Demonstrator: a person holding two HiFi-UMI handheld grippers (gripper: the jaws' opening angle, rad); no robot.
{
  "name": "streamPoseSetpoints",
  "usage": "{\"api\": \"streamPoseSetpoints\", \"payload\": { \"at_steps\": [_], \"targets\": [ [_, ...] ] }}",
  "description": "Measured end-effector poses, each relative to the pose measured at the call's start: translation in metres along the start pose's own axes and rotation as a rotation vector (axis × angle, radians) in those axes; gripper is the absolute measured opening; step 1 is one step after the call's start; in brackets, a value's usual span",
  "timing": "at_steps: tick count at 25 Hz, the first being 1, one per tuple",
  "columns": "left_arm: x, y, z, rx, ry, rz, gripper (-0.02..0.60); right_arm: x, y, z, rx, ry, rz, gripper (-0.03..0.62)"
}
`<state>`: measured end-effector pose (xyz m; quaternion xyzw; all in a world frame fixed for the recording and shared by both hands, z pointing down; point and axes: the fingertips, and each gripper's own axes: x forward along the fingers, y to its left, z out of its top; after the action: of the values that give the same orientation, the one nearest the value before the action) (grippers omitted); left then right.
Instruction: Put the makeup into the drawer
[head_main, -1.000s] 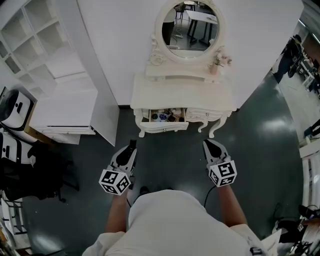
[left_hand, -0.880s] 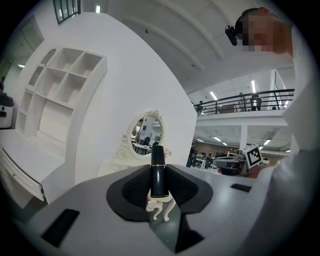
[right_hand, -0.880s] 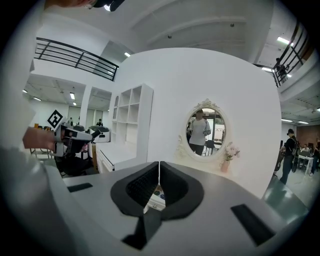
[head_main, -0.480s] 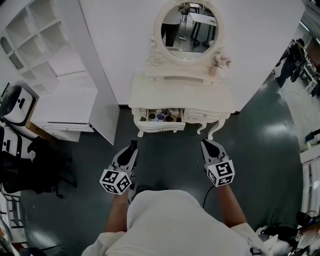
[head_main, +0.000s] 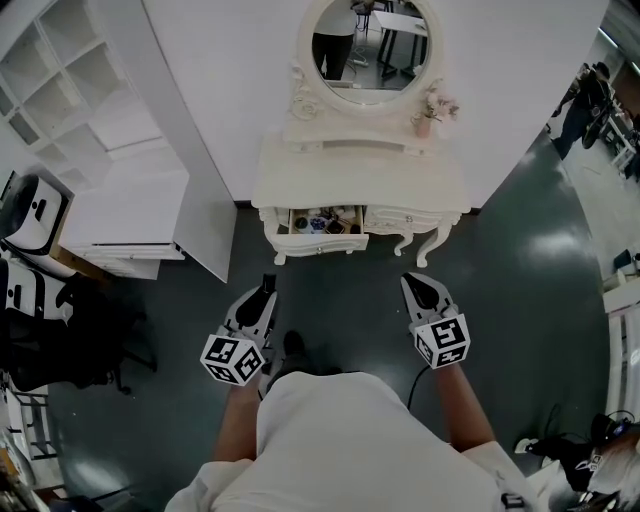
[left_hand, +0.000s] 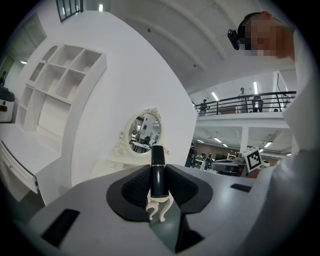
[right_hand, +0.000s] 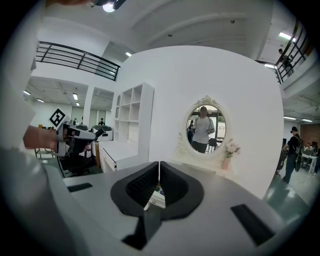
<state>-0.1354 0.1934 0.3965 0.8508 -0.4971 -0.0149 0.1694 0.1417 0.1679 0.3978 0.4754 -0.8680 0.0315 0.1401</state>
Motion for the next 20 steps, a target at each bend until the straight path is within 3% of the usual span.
{"api": "streamPoseSetpoints", "payload": {
  "at_steps": [20],
  "targets": [
    [0.085, 0.077, 0.031, 0.019, 0.028, -0.052, 0.107, 0.105, -0.024, 0.010, 0.041, 0.049, -0.022, 0.031]
  ]
}}
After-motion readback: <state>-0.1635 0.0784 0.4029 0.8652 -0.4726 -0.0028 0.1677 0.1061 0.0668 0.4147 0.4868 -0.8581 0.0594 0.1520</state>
